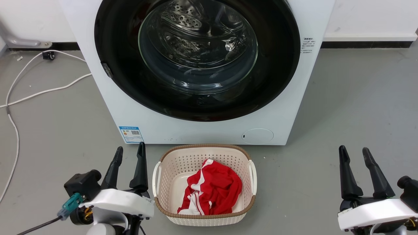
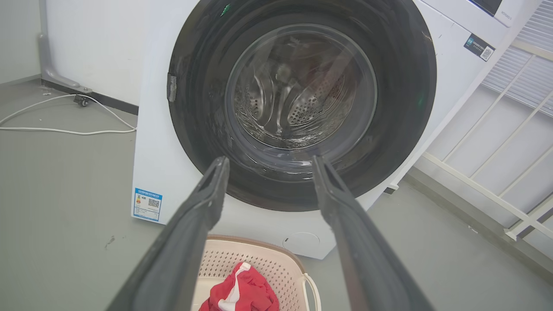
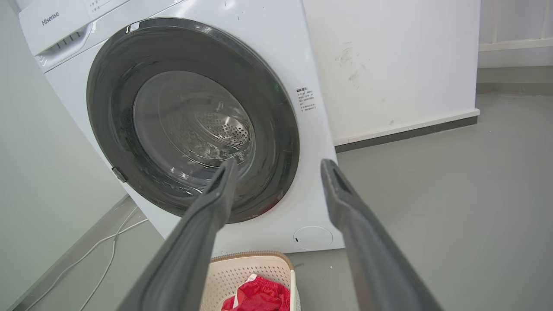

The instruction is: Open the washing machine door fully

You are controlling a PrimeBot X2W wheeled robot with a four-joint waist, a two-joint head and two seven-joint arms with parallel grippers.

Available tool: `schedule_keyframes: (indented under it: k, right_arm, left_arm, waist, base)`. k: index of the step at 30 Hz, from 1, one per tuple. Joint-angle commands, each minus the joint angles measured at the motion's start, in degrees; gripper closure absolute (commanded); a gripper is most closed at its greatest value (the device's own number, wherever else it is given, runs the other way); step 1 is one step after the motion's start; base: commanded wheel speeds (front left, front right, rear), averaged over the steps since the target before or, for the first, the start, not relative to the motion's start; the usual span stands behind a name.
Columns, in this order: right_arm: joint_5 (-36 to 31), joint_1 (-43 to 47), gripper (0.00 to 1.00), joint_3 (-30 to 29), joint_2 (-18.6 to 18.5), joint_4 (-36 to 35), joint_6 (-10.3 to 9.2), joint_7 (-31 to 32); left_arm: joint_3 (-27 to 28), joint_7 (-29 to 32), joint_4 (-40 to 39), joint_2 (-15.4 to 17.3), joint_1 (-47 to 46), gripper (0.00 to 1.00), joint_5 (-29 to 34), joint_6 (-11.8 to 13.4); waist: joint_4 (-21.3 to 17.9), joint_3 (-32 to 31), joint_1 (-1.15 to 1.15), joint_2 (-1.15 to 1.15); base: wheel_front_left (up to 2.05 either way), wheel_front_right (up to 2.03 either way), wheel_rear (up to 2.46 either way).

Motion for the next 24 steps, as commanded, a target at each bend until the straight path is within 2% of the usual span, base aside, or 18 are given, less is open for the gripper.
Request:
schedule_keyframes:
  k: [1,24]
  right_arm:
    - [-1.60,0.41,0.00,0.05,0.12,-0.90,0.00,-0.30]
    - [-13.94,2.05,0.00,0.48,0.28,-2.94,-0.01,-0.97]
  left_arm:
    - [-0.24,-0.49,-0.40,0.16,-1.30,0.00,1.48,0.26]
    - [-1.60,-3.41,-0.54,0.44,-0.93,0.00,14.26,0.64]
  waist:
    - [0.00,-0.02,0.00,0.00]
    - [0.21,-0.26,0.00,0.00]
  base:
    - [0.00,0.00,0.00]
    - [0.00,0.00,0.00]
